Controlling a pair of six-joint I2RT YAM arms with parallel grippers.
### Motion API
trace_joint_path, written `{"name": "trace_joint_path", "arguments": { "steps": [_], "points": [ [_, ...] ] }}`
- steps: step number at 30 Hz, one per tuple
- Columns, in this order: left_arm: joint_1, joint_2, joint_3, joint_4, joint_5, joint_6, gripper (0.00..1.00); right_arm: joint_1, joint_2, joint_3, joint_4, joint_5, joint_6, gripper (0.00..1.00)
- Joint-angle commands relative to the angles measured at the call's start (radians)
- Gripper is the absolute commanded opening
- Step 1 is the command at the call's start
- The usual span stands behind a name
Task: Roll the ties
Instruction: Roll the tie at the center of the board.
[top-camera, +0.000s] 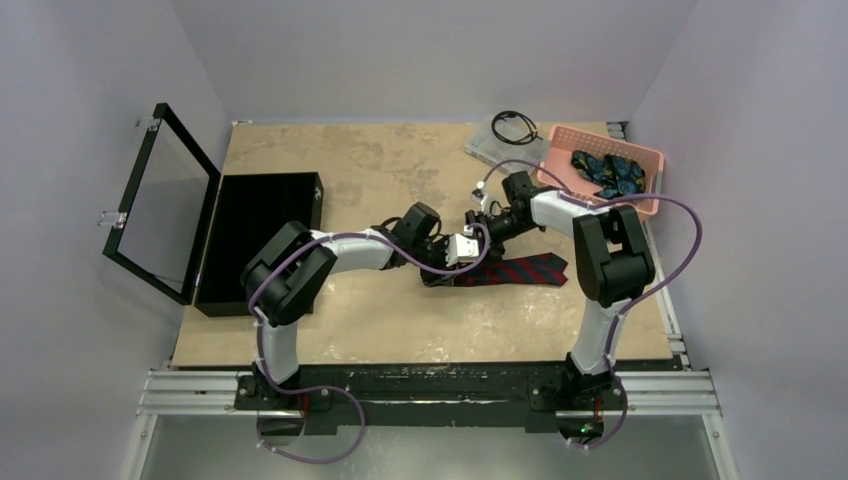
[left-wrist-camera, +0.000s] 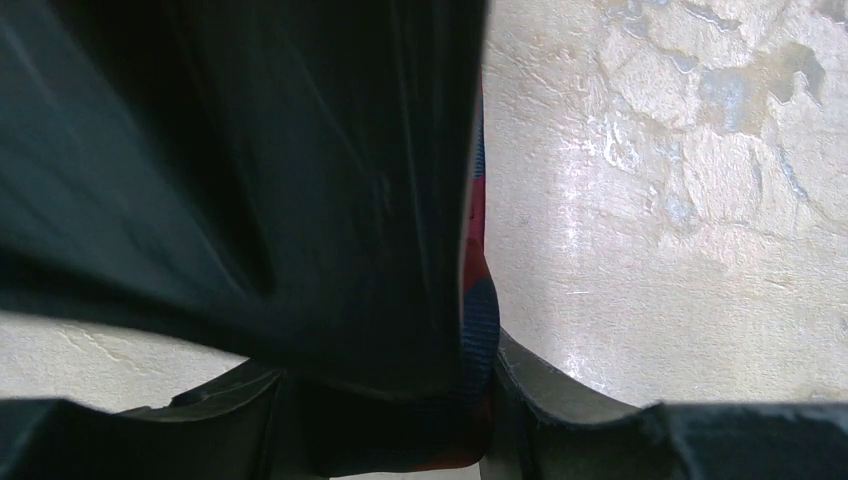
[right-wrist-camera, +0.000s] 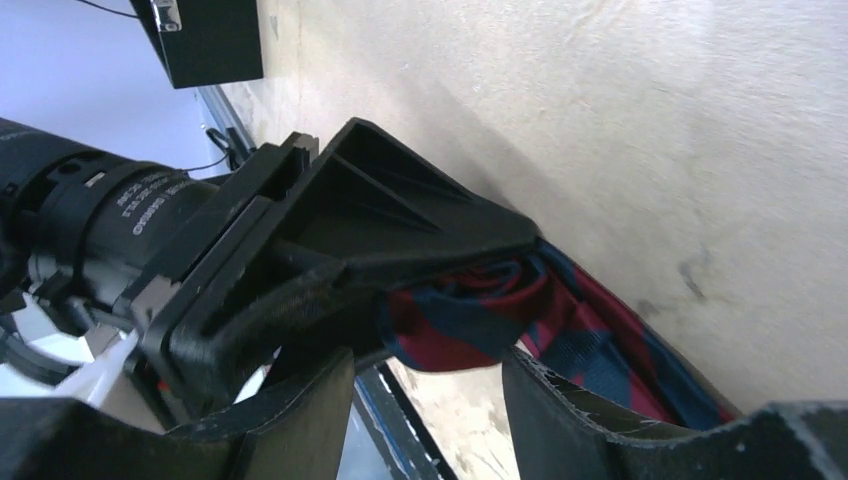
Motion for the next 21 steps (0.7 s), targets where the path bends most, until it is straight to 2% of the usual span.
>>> {"name": "trace_joint_path", "arguments": {
  "steps": [1, 4, 7, 8, 9, 11, 13, 15, 17, 19, 21],
  "points": [
    [0.015, 0.051, -0.013, -0.155, -0.063, 0.015, 0.06, 0.036, 0.05, 0.03, 0.061, -0.045, 0.056, 0.54],
    [0.014, 0.052, -0.01, -0.156, -0.066, 0.01, 0.07, 0.047, 0.084, 0.045, 0.068, -0.04, 0.059, 0.44],
    [0.014, 0.05, -0.012, -0.155, -0.065, 0.01, 0.07, 0.048, 0.098, 0.054, 0.04, 0.001, 0.03, 0.15],
    [0.015, 0.048, -0.013, -0.154, -0.059, 0.009, 0.08, 0.046, 0.103, 0.057, 0.022, 0.027, 0.012, 0.03],
    [0.016, 0.045, -0.017, -0.151, -0.049, 0.005, 0.11, 0.042, 0.108, 0.058, 0.004, 0.058, -0.01, 0.0],
    [0.026, 0.032, -0.035, -0.118, -0.001, -0.007, 0.22, 0.025, 0.124, 0.057, -0.022, 0.123, -0.045, 0.0],
    [0.046, 0.019, -0.061, -0.049, 0.072, -0.042, 0.39, 0.011, 0.142, 0.055, -0.033, 0.192, -0.073, 0.0],
    [0.073, 0.002, -0.088, 0.046, 0.149, -0.094, 0.49, 0.006, 0.16, 0.051, -0.039, 0.242, -0.094, 0.0],
    [0.088, -0.016, -0.13, 0.192, 0.177, -0.157, 0.56, 0.004, 0.165, 0.045, -0.038, 0.286, -0.095, 0.0],
    [0.098, -0.031, -0.175, 0.336, 0.201, -0.211, 0.68, 0.005, 0.163, 0.038, -0.04, 0.333, -0.094, 0.0],
    [0.101, -0.036, -0.221, 0.464, 0.21, -0.255, 0.71, 0.004, 0.157, 0.034, -0.045, 0.374, -0.094, 0.0]
  ]
}}
